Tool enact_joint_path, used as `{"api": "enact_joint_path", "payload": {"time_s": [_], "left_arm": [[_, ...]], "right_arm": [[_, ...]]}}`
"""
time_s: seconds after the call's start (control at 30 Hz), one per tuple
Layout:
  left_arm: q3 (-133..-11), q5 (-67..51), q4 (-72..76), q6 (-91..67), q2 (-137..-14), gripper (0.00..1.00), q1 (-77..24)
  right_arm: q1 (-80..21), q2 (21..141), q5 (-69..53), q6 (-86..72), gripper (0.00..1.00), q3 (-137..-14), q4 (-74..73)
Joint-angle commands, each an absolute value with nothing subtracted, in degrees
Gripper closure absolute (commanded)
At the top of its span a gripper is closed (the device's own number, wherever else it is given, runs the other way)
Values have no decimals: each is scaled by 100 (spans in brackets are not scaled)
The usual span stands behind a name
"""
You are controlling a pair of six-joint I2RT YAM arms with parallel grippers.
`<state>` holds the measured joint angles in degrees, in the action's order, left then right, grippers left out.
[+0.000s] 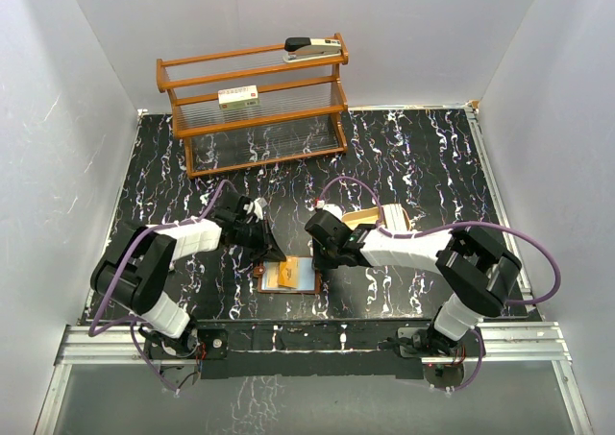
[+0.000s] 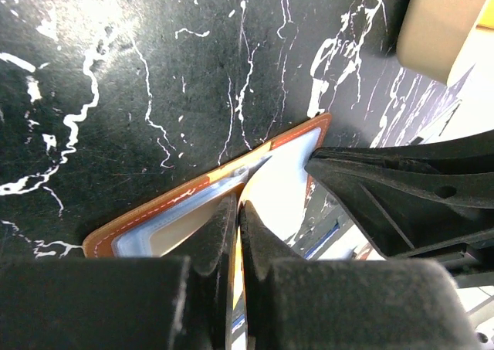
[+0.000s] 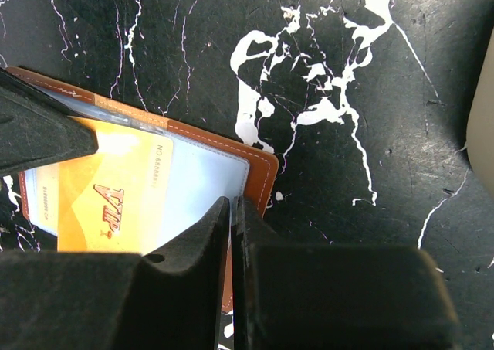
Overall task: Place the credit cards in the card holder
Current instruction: Insert the credit card into the card holder.
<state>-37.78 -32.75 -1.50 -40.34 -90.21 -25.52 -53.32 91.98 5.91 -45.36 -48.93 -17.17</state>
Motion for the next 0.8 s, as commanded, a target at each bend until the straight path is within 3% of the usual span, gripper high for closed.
{"api": "enact_joint_path", "payload": {"time_s": [0.0, 0.37, 0.77], "left_arm": [[-3446, -2902, 189, -4310, -8805, 100, -2672], [-3323, -2819, 313, -4341, -8553, 100, -2689], [-4007, -2913, -872, -3421, -8774, 100, -2698]], "right_arm": [[-5346, 9123, 702, -4632, 95, -4808, -1374], [-5347, 9029, 704, -4672, 95, -4785, -1332], [-5352, 9025, 728, -4586, 96, -4685, -1331]]}}
